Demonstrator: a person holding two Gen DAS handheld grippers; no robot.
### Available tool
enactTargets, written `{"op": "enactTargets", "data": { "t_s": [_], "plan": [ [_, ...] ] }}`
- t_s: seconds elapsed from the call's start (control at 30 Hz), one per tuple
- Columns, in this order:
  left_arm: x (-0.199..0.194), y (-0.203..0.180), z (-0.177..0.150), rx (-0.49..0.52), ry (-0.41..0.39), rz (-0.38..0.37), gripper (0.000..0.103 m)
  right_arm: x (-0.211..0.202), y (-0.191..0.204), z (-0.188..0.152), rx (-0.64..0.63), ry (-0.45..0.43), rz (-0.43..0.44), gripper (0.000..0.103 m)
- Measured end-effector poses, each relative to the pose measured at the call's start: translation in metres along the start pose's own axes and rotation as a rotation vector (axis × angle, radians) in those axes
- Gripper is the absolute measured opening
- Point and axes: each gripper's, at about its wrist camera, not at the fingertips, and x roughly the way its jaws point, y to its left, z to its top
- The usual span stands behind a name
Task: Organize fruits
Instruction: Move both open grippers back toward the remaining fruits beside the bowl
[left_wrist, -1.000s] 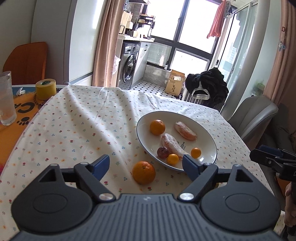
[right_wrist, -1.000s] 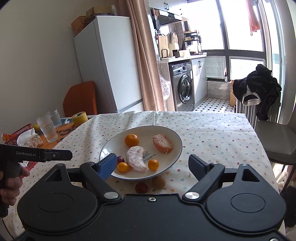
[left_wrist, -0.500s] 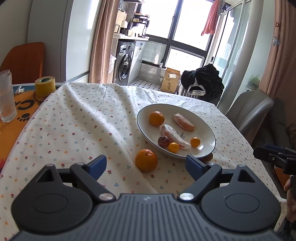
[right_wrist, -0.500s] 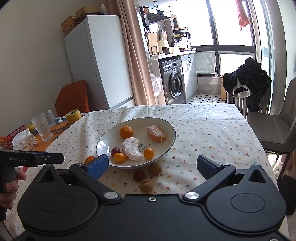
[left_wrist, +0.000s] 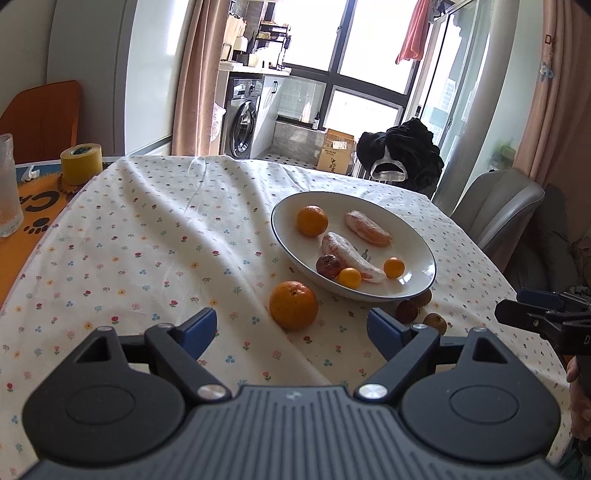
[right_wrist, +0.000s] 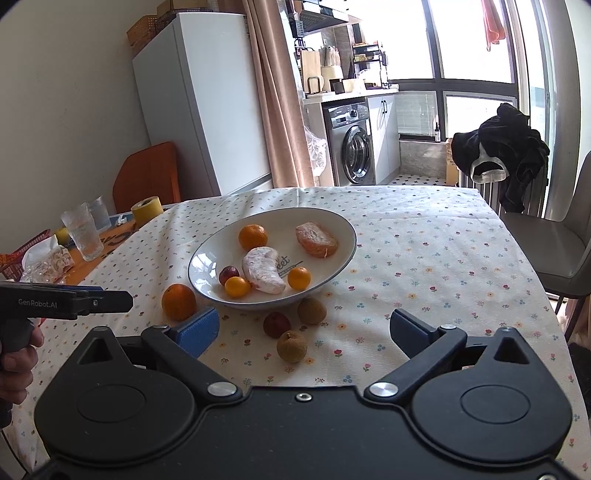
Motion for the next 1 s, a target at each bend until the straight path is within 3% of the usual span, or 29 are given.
{"op": "enactTargets", "data": {
  "t_s": [0.17,0.43,0.53,0.9,1.0],
  "plan": [
    [0.010,-0.001,0.000,0.007,0.002,-0.007,0.078,0.012,0.000,-0.006,-0.006,0.041,0.015,0.080],
    [0.033,-0.002,-0.002,0.020,0.031,-0.026,0.065,0.029,0.002,-0.011,-0.027,0.078,0.020,0.074],
    [0.042,-0.002,-0.002,0.021,0.041,-0.027,0.063,0.037,0.002,-0.013,-0.018,0.097,0.025,0.065],
    [0.064,-0.001,0.003,0.016,0.055,-0.023,0.056,0.054,0.000,-0.017,-0.003,0.118,0.025,0.062],
    [0.071,-0.002,0.003,0.017,0.058,-0.020,0.052,0.057,-0.002,-0.019,0.006,0.126,0.027,0.048]
  ]
}}
